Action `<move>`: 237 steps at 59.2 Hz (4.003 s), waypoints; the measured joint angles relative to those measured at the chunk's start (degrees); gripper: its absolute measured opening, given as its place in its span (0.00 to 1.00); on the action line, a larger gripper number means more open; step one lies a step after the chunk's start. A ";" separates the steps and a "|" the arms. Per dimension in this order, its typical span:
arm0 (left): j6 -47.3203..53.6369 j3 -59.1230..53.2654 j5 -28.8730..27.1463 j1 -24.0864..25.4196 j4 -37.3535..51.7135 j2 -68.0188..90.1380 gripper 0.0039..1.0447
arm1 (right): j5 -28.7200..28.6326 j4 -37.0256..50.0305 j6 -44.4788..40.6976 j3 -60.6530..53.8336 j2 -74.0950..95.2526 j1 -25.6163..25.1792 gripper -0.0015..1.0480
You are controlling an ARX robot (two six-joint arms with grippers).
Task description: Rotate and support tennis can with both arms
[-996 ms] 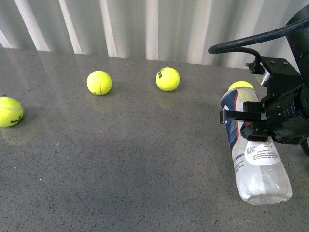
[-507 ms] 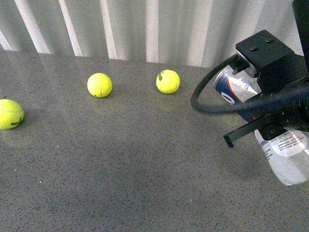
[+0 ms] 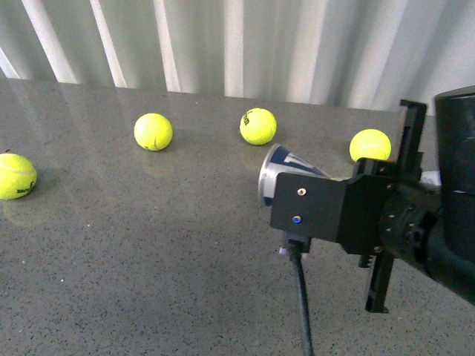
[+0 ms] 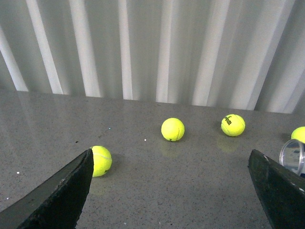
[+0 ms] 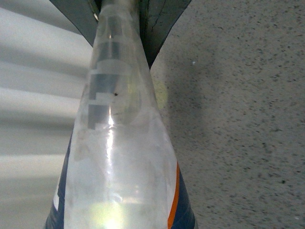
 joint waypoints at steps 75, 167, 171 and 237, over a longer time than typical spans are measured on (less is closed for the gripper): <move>0.00 0.00 0.00 0.00 -0.02 0.00 0.94 | -2.97 -9.92 10.14 30.27 25.66 9.38 0.18; 0.00 0.00 0.00 0.00 -0.02 -0.02 0.94 | 15.78 4.66 36.13 -12.33 -42.64 -31.04 0.93; 0.00 0.00 0.00 0.00 -0.02 -0.02 0.94 | 16.90 2.62 36.50 -13.75 -50.73 -30.05 0.93; 0.00 0.00 -0.02 0.00 -0.02 -0.09 0.94 | -12.70 -44.72 68.17 -29.44 -104.74 -27.63 0.03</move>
